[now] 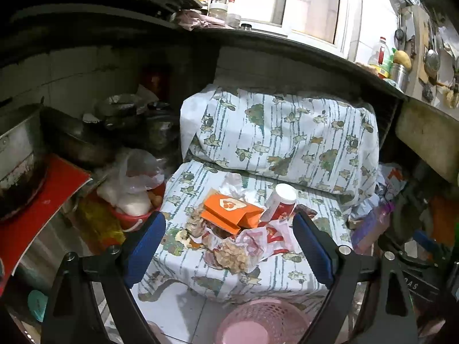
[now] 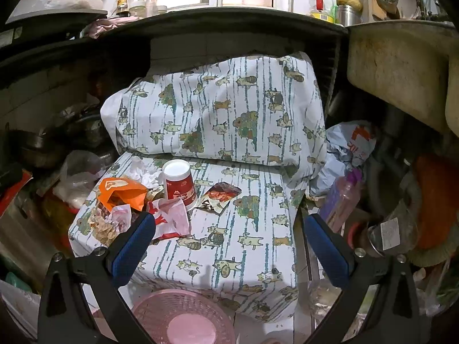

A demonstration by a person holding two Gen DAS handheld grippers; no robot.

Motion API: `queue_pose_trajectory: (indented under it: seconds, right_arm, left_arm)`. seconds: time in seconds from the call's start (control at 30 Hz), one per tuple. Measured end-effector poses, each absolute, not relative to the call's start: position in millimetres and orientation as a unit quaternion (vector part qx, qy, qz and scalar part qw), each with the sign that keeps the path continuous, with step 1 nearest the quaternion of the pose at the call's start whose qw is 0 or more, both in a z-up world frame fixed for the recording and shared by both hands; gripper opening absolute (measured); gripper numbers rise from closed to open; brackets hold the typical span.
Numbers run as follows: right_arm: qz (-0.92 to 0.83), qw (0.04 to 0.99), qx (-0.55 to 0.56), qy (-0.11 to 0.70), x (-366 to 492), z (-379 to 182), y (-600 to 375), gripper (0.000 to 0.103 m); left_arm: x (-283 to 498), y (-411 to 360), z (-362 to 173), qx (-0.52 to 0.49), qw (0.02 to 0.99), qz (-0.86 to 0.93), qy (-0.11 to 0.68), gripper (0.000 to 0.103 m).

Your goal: Collect trash

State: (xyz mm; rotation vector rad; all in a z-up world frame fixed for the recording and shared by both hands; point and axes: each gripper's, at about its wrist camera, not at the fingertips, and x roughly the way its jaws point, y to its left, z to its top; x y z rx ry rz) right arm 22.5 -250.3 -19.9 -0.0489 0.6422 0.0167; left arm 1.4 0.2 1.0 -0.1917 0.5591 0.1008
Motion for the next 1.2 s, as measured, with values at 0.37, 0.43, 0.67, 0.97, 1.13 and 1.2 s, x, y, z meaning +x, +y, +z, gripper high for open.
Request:
queue_pose_trajectory:
  seconds: [0.37, 0.43, 0.67, 0.97, 1.13, 1.2]
  right_arm:
    - [0.004, 0.946, -0.006, 0.325, 27.2, -23.4, -253.6, 0.100]
    - [0.000, 0.948, -0.012, 0.319, 25.6, -22.7, -252.0, 0.100]
    - [0.017, 0.948, -0.015, 0.318, 25.6, -24.3, -247.0, 0.100]
    - [0.003, 0.951, -0.022, 0.307, 24.3, -24.2, -246.7, 0.100]
    - [0.002, 0.952, -0.022, 0.306, 23.7, -22.8, -248.3, 0.100]
    - [-0.001, 0.951, -0.022, 0.307, 23.9, -22.7, -249.2, 0.100]
  left_arm:
    - [0.9, 0.4, -2.0, -0.104, 0.953, 0.042, 0.282, 0.092]
    - [0.8, 1.3, -1.9, -0.105, 0.953, 0.044, 0.281, 0.092]
    - [1.4, 2.9, -1.5, -0.093, 0.954, 0.050, 0.279, 0.092]
    - [-1.3, -2.2, -3.1, -0.080, 0.956, 0.062, 0.275, 0.092]
    - [-0.4, -2.6, -3.6, -0.079, 0.956, 0.066, 0.273, 0.092]
    - [-0.7, -2.4, -3.7, -0.080, 0.956, 0.067, 0.273, 0.092]
